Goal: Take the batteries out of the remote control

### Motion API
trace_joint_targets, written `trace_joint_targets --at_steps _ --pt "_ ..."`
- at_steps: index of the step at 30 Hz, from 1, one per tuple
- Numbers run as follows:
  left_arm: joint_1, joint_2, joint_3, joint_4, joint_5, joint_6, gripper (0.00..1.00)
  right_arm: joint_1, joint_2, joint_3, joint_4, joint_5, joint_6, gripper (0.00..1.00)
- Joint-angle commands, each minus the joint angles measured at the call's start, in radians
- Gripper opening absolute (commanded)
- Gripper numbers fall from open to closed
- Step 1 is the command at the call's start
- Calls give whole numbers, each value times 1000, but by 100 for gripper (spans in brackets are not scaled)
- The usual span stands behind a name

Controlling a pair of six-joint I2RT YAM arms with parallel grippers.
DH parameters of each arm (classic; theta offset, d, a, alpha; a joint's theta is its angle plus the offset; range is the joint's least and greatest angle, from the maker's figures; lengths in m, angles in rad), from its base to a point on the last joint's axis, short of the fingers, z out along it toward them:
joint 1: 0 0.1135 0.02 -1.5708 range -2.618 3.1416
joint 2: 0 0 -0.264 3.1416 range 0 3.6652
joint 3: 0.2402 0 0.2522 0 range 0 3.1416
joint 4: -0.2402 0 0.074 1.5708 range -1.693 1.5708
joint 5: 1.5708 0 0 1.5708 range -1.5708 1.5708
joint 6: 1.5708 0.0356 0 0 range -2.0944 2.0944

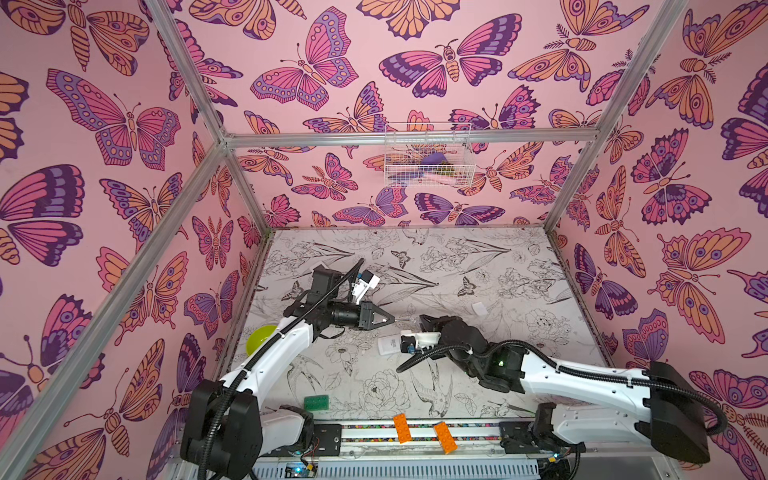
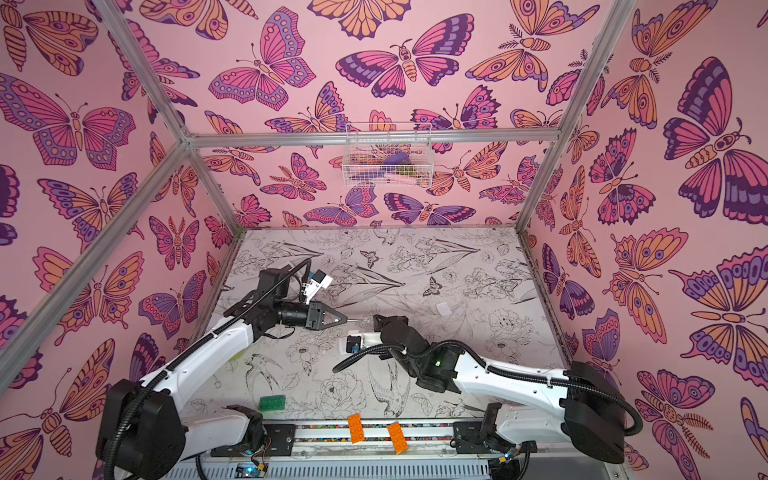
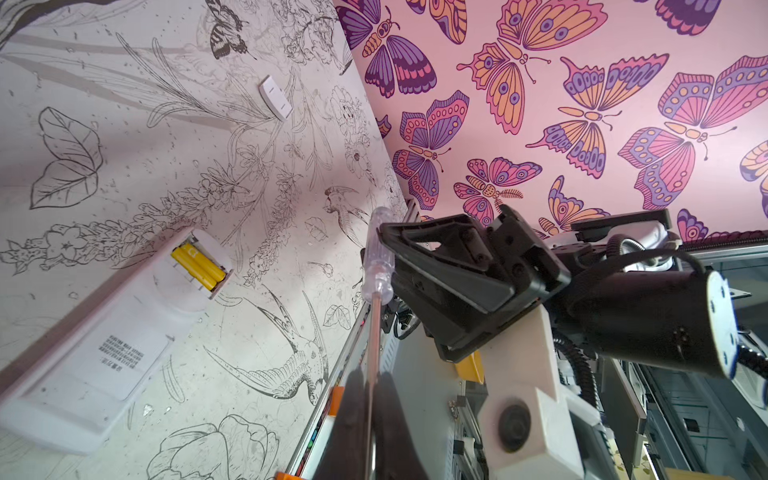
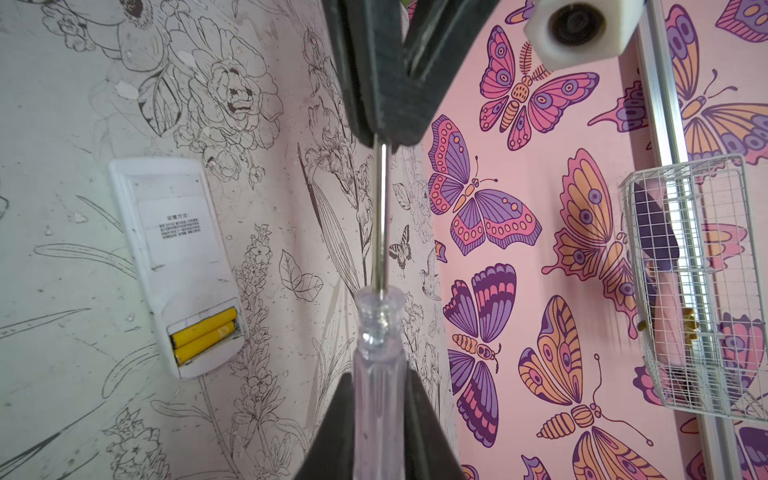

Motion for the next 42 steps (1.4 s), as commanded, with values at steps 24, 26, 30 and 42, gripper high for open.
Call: trace_joint_targets --at_steps 24,26,30,42 --pt "216 -116 -13 11 23 101 0 -221 -330 -160 60 -180 605 99" --pt "236 -122 -5 10 35 85 0 -273 -334 -150 43 -237 728 99" --pt "255 -136 -3 12 54 112 0 -366 -296 -100 -20 -302 981 99" --pt "274 -130 -8 43 91 136 0 -428 -80 -1 77 -539 1416 99"
